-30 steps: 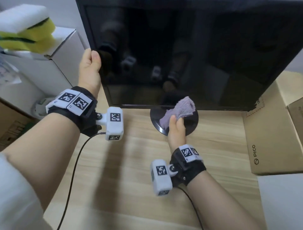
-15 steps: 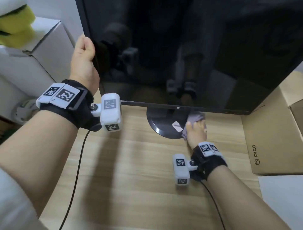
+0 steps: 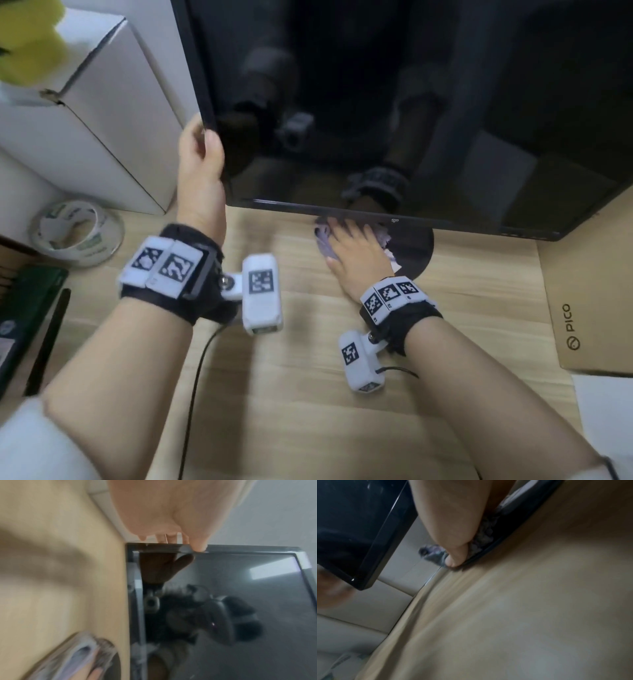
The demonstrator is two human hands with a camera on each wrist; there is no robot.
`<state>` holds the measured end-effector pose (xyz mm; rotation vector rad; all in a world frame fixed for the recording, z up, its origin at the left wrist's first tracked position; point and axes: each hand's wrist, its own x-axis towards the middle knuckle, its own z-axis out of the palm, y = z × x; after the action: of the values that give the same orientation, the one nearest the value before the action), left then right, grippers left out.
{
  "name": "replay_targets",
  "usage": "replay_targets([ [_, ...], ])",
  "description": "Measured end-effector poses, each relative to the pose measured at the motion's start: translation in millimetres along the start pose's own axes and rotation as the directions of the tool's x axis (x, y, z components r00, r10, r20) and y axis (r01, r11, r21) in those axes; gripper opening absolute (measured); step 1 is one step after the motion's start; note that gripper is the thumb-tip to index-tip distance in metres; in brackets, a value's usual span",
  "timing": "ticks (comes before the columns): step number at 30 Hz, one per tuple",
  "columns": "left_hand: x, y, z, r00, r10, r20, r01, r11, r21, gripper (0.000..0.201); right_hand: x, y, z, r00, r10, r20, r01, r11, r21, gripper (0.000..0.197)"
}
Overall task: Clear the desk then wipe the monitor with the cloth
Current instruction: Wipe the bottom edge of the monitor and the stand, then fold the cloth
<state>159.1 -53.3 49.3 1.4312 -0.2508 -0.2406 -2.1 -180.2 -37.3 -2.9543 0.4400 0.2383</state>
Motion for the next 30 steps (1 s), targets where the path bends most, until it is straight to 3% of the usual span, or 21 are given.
replay_targets([
  [2,-26,-34,-8,0.986,-0.134,-0.097,0.138,0.989,0.043,0.034,-14,3,5,0.997,-0.081,0.007,0.080,0.995,0.067,0.044],
  [4,-54,-63,-11,0.942,-0.312,-0.126,0.309,0.950,-0.043,0.040,-34,10,13,0.993,-0.113,0.039,0.110,0.991,0.073,0.041],
  [8,-98,-85,5,0.875,-0.484,0.009,0.473,0.850,-0.230,0.029,-69,24,21,0.995,-0.093,0.045,0.087,0.989,0.117,0.038],
  [11,-117,-83,17,0.830,-0.543,0.132,0.558,0.815,-0.157,0.022,-92,29,22,1.000,-0.024,-0.010,0.026,0.963,0.267,0.047],
  [13,-124,-82,17,0.786,-0.582,0.209,0.604,0.795,-0.055,0.023,-105,28,20,0.997,0.054,0.050,-0.070,0.904,0.421,0.048],
  [14,-128,-81,15,0.760,-0.603,0.241,0.627,0.778,-0.031,0.025,-110,25,17,0.987,0.124,0.103,-0.159,0.841,0.517,0.047],
  [15,-131,-81,14,0.735,-0.624,0.266,0.649,0.761,-0.011,0.026,-115,21,13,0.965,0.211,0.155,-0.261,0.712,0.652,0.042],
  [16,-136,-79,12,0.712,-0.640,0.289,0.667,0.745,0.006,0.030,-120,15,8,0.940,0.273,0.207,-0.320,0.490,0.811,0.034],
  [18,-146,-76,10,0.680,-0.662,0.316,0.684,0.728,0.054,0.043,-133,5,-6,0.900,0.349,0.262,-0.270,-0.028,0.963,0.025],
  [20,-157,-72,8,0.628,-0.684,0.372,0.715,0.695,0.070,0.055,-145,-2,-21,0.897,0.281,0.341,-0.203,-0.424,0.883,0.020],
  [21,-163,-69,7,0.582,-0.689,0.432,0.746,0.663,0.054,0.061,-149,-6,-29,0.915,0.202,0.350,-0.188,-0.553,0.812,0.033],
  [23,-172,-59,4,0.472,-0.669,0.574,0.808,0.589,0.023,0.073,-156,-15,-41,0.951,0.073,0.299,-0.175,-0.672,0.720,0.058],
  [25,-179,-48,1,0.410,-0.584,0.701,0.836,0.547,-0.033,0.078,-160,-23,-48,0.967,0.017,0.253,-0.162,-0.724,0.670,0.066],
  [27,-185,-38,-2,0.425,-0.493,0.759,0.817,0.570,-0.087,0.072,-161,-30,-51,0.968,0.024,0.250,-0.152,-0.735,0.661,0.070],
  [30,-188,-32,-7,0.529,-0.472,0.705,0.723,0.686,-0.083,0.071,-157,-38,-51,0.957,0.088,0.278,-0.142,-0.690,0.709,0.074],
])
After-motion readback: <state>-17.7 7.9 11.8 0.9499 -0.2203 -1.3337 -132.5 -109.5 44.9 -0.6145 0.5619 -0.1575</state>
